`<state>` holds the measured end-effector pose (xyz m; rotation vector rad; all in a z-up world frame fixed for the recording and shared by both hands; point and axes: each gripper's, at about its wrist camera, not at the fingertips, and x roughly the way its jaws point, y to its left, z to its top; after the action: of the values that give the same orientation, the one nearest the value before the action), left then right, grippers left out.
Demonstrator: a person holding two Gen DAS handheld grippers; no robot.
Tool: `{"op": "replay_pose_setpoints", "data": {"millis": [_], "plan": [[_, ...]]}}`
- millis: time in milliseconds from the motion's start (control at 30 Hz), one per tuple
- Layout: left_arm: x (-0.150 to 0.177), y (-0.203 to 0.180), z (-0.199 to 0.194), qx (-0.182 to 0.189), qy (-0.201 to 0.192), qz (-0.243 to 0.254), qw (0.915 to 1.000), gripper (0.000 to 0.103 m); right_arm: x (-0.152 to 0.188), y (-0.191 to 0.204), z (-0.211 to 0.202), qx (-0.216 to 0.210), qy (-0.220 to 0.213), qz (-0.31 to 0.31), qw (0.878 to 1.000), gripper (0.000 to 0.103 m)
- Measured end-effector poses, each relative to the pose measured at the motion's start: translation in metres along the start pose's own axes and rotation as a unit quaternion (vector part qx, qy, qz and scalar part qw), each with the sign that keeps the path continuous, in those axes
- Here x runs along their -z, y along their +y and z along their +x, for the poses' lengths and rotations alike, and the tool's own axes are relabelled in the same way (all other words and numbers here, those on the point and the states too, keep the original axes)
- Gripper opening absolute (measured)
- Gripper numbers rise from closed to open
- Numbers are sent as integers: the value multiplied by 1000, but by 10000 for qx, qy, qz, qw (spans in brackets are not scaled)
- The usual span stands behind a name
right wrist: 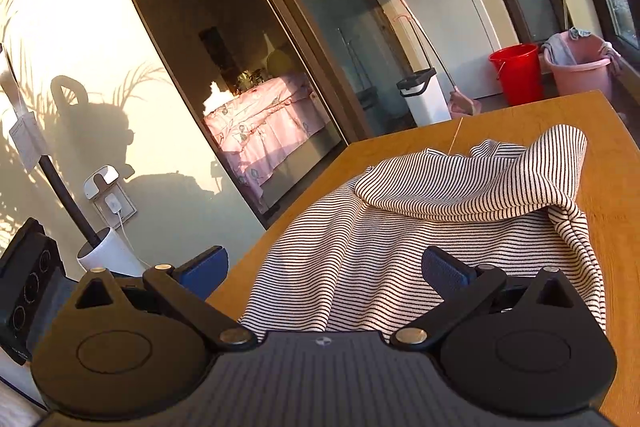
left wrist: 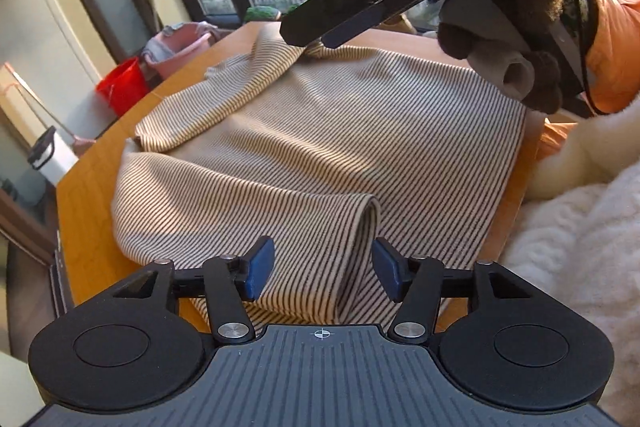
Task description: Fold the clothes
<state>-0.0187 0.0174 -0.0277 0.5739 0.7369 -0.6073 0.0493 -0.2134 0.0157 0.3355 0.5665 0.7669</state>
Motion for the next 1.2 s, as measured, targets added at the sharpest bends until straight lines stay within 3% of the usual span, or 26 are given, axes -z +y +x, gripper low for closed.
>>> {"op": "replay_pose_setpoints", "data": {"millis": [67,133,200,300,400,467,567,633,667,733,800,867,967,1100,1167,1200], "plan": [[4,3,8,-117,45,-52,9999,52,2,0,3,31,43,3,10000,103],[6,10,11,-311,-60,-303,9990,28,3,-1,4,77,58,8,10000,103],[6,24,11,-439,-269,-807,9954,15,3,-1,4,150,22,30,9999,103],[1,48,4,-446,-557,-1505,9860,6,3,0,4,256,-73,27,9996,103],[-7,82,-18,-479,-1012,-2164,9699,6,-1,7,1,390,-244,-144,9988,103],[-14,107,-41,-667,-1458,-2546,9537,6,-5,15,1,591,-471,-350,9965,103],[-25,126,-70,-914,-2013,-2735,9361,6,-12,31,5,534,-649,-622,9945,102],[-35,132,-84,-930,-2271,-2753,9295,6,-17,47,8,373,-710,-887,9928,85],[-40,134,-88,-895,-2365,-2767,9271,6,-20,60,10,269,-703,-1166,9903,79],[-50,136,-94,-799,-2492,-2807,9234,6,-24,84,11,147,-848,-1578,9837,57],[-58,136,-94,-708,-2568,-2805,9221,6,-33,96,10,-10,-1080,-1397,9843,57],[-62,132,-90,-610,-2583,-2776,9233,6,-46,96,9,-261,-1188,-837,9890,57],[-62,126,-79,-445,-2538,-2766,9258,6,-58,92,12,-88,-1128,-359,9929,57],[-57,117,-68,-324,-2573,-2859,9225,6,-58,77,30,276,-724,-293,9966,44],[-54,112,-64,-309,-2633,-2930,9186,6,-57,66,40,287,-521,-112,9982,32],[-50,109,-63,-307,-2656,-2974,9166,6,-57,61,46,216,-442,-35,9988,20]]}}
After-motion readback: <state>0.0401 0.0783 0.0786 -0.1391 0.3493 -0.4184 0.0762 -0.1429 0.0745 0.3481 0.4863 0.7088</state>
